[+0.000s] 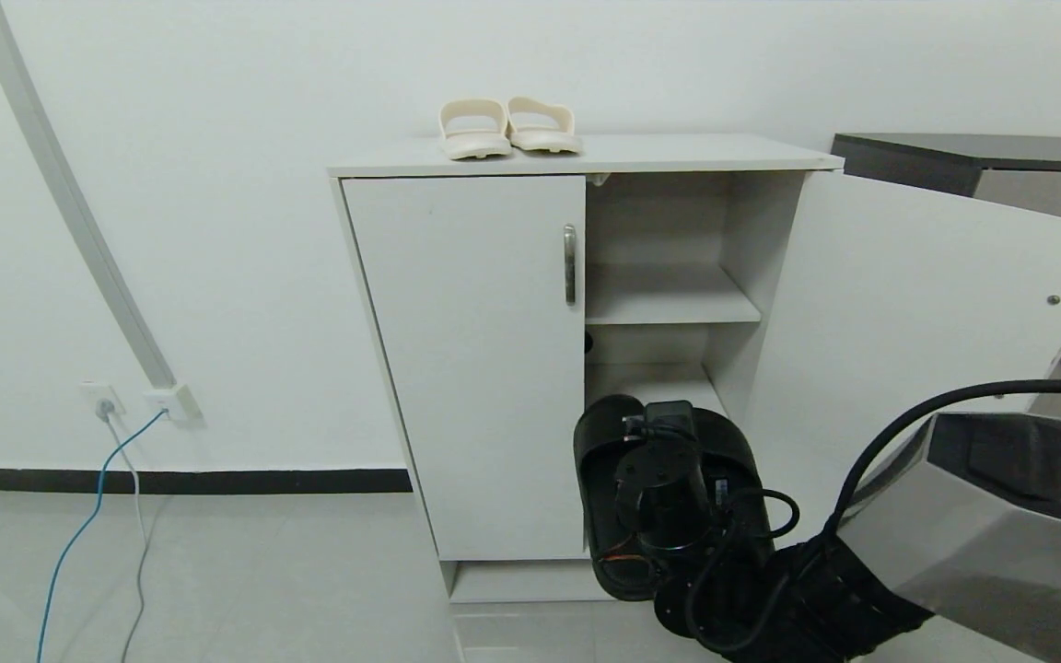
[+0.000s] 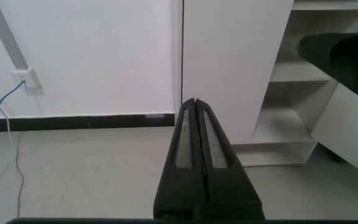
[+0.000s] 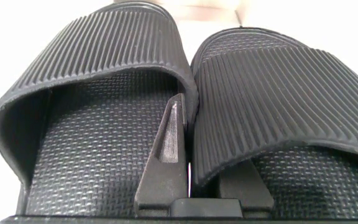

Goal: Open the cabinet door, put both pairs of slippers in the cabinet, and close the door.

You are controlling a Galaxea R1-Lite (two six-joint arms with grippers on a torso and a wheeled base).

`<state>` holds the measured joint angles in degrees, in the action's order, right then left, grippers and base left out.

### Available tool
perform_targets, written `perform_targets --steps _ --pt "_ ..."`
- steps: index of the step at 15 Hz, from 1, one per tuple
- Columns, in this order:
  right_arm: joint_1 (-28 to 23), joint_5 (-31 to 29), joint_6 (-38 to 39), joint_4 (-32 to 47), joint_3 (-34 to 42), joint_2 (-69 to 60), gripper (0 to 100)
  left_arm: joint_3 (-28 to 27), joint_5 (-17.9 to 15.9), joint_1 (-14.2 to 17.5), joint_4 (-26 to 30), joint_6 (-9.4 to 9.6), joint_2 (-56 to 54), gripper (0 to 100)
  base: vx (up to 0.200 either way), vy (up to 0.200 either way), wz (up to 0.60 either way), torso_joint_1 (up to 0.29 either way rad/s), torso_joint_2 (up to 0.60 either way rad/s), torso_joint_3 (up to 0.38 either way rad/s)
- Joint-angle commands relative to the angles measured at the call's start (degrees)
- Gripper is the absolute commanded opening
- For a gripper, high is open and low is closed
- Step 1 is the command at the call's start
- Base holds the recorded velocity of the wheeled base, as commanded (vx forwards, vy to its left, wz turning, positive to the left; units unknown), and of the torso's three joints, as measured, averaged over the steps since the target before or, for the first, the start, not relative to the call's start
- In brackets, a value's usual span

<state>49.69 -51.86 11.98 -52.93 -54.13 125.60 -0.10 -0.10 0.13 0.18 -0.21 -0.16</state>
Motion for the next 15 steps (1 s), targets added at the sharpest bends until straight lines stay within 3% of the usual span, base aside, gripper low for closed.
perform_targets --steps 1,3,8,10,15 --pt "-0.47 0.09 0.06 -0.33 -0.10 1.23 0 0.01 0.01 0.04 -0.01 -0.06 0.16 0 0.000 -0.200 0.00 0.002 0.01 0.007" --pt "-0.65 0.09 0.06 -1.21 -0.10 2.37 0 0.01 0.01 0.04 -0.01 -0.06 0.16 0 0.000 -0.200 0.00 0.000 0.00 0.002" --pt "-1.09 1.15 -0.12 -2.00 -0.89 4.30 0 0.01 0.01 0.04 -0.01 0.12 0.16 0 0.000 0.000 0.00 0.000 0.00 0.000" --pt "-1.09 5.54 -0.03 -2.09 -3.79 6.68 0 0.01 0.10 0.04 -0.01 0.12 0.16 0 0.000 0.000 0.00 0.000 0.00 0.000" --pt "-3.99 6.07 -0.65 -4.99 -10.39 13.71 0 0.01 0.10 0.04 -0.01 0.03 0.16 0 0.000 0.000 0.00 0.000 0.00 0.000"
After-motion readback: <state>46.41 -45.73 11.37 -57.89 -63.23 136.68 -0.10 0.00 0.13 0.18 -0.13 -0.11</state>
